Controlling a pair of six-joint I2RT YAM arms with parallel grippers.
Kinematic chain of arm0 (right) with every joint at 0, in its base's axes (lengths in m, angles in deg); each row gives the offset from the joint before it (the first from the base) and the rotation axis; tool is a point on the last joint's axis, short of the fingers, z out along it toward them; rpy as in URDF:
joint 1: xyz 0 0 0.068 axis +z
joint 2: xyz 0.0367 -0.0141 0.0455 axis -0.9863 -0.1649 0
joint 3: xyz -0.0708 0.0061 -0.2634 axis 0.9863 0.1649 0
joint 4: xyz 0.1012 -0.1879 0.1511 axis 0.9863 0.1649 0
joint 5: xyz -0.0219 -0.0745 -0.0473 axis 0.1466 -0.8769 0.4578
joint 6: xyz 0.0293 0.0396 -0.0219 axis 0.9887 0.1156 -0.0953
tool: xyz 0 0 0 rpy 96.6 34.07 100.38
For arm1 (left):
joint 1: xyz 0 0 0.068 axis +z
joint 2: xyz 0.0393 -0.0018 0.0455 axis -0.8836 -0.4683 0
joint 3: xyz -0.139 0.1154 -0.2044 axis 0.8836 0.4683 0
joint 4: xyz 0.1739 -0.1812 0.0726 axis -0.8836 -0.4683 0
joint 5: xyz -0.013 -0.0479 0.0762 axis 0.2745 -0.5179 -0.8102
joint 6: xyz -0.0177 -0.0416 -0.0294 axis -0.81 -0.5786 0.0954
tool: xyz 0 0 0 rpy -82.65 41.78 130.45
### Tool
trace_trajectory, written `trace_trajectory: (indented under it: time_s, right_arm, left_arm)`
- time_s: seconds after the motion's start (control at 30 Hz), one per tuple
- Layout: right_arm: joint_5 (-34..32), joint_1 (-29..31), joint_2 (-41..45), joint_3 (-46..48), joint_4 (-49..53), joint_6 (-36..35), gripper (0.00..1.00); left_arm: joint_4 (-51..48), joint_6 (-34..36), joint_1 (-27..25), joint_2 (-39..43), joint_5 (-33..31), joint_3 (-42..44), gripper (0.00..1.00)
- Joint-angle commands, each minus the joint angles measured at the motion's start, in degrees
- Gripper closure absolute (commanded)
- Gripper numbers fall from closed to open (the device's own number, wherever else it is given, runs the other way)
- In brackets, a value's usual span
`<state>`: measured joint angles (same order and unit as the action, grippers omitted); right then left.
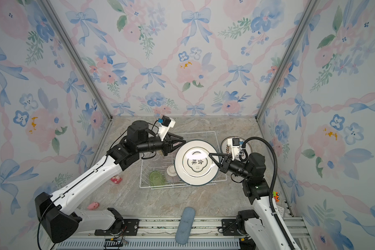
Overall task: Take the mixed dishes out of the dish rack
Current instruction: 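Open the left gripper and carry the plate toward the stack with the right gripper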
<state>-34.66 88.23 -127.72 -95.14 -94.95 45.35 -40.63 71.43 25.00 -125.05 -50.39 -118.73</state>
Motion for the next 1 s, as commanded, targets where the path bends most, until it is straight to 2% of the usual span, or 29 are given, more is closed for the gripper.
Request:
trace_trajectory:
  time_s: [0.0,0.17,0.3,0.5,0.97]
  right_arm:
    - [-3.15,1.26,-0.38,-2.33,0.08,0.15,1.00]
    - [-12.36,1.62,-0.34,-4.60,11.65,-5.81,1.00]
    - [-19.51,1.05,-1.52,-7.01,18.74,-9.10,1.00]
    - [-20.18,-5.10,-4.74,-6.79,15.77,-5.09,1.00]
    - [-23.00,-24.92,-9.25,-7.35,14.89,-0.84,1.00]
  left_arm:
    - [1.35,0.84,0.43,-0.39,-0.02,0.83,0.74]
    - [0.84,2.02,0.76,-2.04,-0.72,0.74,0.74]
    - [-1.73,4.83,0.86,-1.78,-5.80,-0.15,0.71]
    - [-6.27,7.14,0.85,-0.43,-14.25,1.63,0.71]
    - [-12.85,8.25,0.87,5.20,-25.77,11.34,0.68]
